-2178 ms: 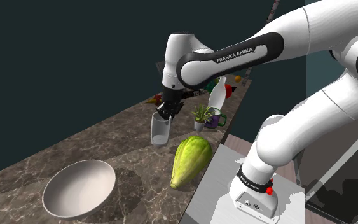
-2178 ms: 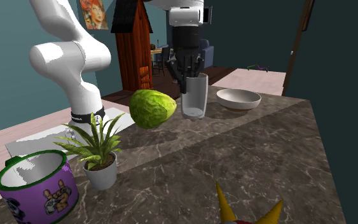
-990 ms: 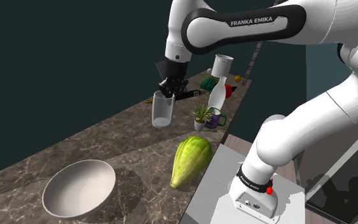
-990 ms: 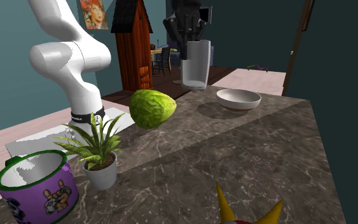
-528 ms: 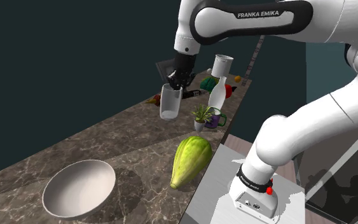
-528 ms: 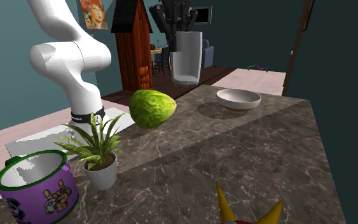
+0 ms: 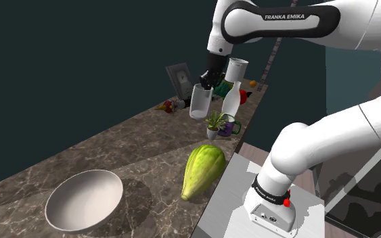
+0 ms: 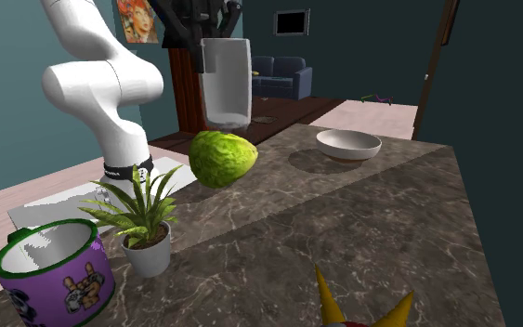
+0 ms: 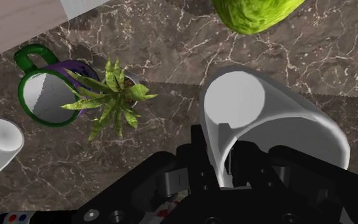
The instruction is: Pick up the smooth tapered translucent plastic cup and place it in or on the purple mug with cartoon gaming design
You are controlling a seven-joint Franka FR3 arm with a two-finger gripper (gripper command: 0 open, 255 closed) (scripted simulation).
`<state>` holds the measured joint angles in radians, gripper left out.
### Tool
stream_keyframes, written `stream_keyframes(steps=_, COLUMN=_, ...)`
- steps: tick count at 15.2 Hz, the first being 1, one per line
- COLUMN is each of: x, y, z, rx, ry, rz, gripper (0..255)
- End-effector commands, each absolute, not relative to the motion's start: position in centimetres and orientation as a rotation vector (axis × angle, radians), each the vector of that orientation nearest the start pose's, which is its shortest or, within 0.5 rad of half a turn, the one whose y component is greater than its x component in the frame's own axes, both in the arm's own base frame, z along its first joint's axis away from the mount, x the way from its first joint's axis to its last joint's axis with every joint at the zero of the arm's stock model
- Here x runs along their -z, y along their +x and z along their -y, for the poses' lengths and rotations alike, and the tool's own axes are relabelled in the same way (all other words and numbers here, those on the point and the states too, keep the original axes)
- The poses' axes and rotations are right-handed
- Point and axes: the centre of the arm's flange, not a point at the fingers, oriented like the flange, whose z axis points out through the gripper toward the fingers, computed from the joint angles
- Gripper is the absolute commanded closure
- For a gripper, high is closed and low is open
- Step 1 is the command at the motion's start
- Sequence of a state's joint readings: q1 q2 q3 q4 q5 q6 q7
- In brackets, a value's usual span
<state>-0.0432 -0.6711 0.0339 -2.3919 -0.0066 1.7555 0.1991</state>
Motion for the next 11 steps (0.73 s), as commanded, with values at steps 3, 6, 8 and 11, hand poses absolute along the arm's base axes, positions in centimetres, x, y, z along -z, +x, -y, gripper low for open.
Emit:
stream_keyframes(steps=3, x=-55.8, y=34.0, z=5.7, rx=0.059, ry=-3.147, rz=-0.336, gripper=255)
stream_keyframes(steps=6, x=-56.1, y=33.2, z=9.5, rx=0.059, ry=-3.147, rz=-0.336, gripper=255)
stream_keyframes(steps=8, x=-56.4, y=32.6, z=12.1, rx=0.059, ry=-3.147, rz=-0.336, gripper=255)
stream_keyframes(steps=11, x=-56.8, y=31.8, z=16.0, rx=0.059, ry=-3.147, rz=-0.336, gripper=255)
